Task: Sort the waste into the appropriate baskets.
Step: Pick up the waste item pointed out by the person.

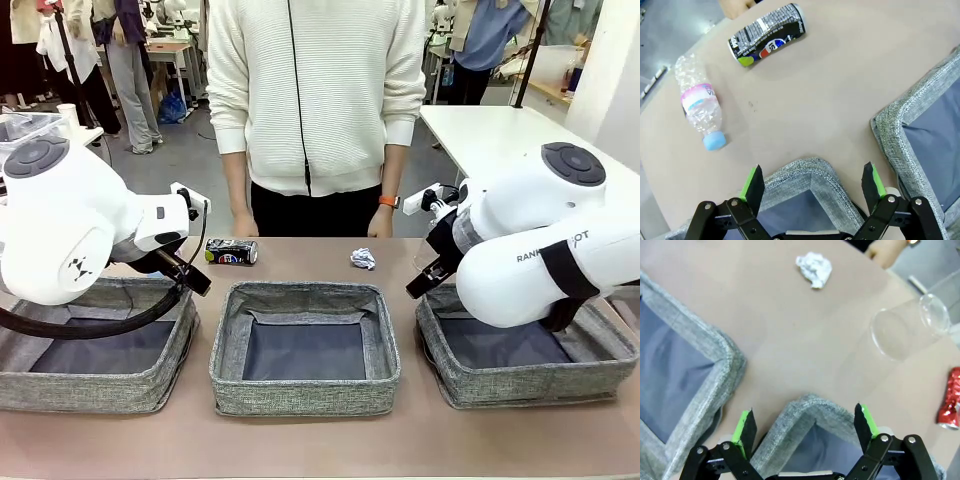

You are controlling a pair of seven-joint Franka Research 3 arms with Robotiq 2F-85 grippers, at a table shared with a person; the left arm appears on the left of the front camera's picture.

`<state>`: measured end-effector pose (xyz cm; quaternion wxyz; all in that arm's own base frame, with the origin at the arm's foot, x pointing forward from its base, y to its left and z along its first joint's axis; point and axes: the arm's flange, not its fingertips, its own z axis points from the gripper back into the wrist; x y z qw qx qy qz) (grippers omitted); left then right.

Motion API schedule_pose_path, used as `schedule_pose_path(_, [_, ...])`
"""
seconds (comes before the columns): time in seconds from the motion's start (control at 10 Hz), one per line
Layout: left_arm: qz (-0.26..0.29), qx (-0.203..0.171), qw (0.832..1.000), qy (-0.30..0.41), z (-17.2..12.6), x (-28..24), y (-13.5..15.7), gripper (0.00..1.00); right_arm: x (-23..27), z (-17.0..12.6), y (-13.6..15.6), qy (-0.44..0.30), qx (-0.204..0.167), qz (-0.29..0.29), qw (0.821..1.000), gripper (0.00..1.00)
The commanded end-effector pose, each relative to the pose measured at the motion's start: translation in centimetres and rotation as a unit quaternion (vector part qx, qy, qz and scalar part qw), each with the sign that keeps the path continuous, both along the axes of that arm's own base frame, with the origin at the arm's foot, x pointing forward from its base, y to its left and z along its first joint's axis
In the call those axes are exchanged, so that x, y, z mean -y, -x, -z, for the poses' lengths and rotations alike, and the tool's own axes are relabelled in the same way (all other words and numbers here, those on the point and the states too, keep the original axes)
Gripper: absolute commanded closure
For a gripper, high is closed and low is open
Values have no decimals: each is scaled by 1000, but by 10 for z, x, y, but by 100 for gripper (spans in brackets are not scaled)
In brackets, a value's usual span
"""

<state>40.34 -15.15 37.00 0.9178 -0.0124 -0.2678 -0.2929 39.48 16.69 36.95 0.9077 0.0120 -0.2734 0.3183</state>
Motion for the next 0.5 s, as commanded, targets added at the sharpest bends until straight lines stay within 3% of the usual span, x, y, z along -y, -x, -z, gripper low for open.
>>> schedule_pose_path(0.0, [0, 0, 1000, 0, 0, 0, 0, 0, 0, 0, 0, 0, 0, 0, 1000, 0])
schedule_pose_path(0.3, [0, 0, 1000, 0, 0, 0, 0, 0, 0, 0, 0, 0, 0, 0, 1000, 0])
schedule_pose_path(0.4, [14, -11, 1000, -23, -23, 1, 3, 0, 0, -16, 0, 2, -7, -15, 1000, 0])
